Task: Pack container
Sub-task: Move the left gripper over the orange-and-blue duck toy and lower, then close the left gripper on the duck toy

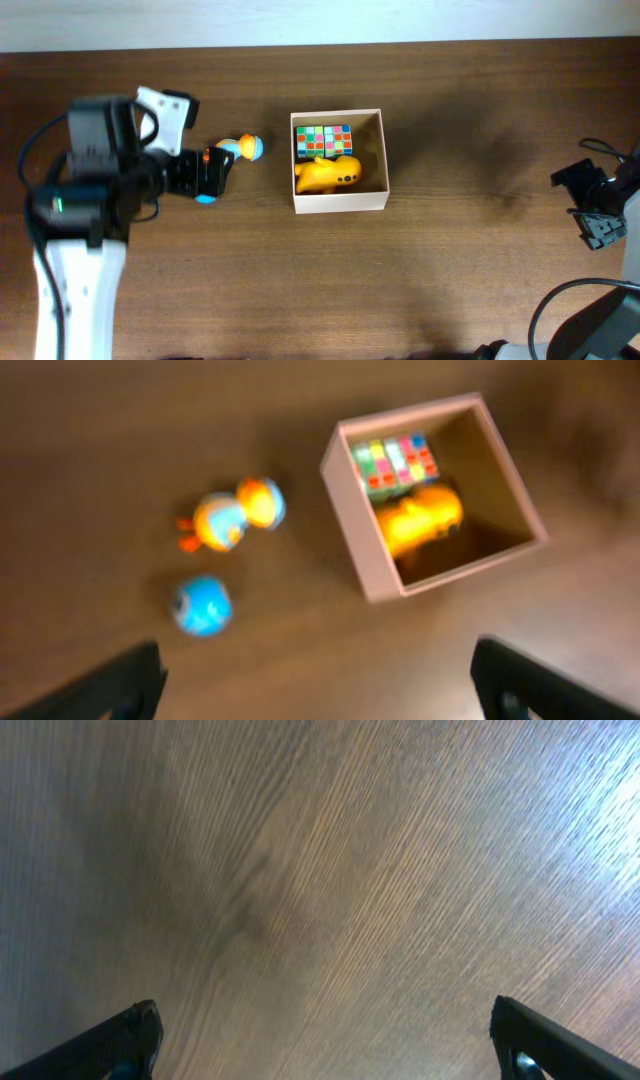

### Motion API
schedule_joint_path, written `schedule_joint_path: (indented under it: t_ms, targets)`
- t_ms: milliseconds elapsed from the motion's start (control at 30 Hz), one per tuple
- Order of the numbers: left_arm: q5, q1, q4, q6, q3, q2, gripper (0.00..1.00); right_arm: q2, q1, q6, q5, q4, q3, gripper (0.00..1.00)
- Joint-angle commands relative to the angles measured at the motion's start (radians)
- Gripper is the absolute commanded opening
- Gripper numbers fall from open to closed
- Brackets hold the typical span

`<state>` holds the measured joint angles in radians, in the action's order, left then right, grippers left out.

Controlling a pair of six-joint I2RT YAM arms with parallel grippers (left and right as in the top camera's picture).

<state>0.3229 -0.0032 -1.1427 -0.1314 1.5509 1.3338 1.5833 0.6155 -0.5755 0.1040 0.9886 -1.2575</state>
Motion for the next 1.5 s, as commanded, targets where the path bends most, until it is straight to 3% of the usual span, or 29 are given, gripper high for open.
schedule_joint_path:
  t_ms: [0,133,467,633,1467]
  targets:
    - [0.059,0.003,-0.134,0.003,0.143,0.126,0.99,0.002,-0.001,0.002,0.001,-0.001,0.003,0.99]
    - [0.055,0.003,-0.162,0.003,0.17,0.208,0.99,0.002,-0.001,0.003,0.001,-0.001,0.003,0.99]
    - [-0.026,0.004,0.137,0.033,0.17,0.417,0.99,0.002,-0.001,0.002,0.001,-0.001,0.003,0.99]
    - [-0.089,0.004,0.207,0.034,0.17,0.524,0.99,0.002,-0.001,0.002,0.001,-0.001,0.003,0.99]
    - [-0.11,0.003,0.272,0.033,0.17,0.862,0.99,0.002,-0.001,0.002,0.001,-0.001,0.003,0.99]
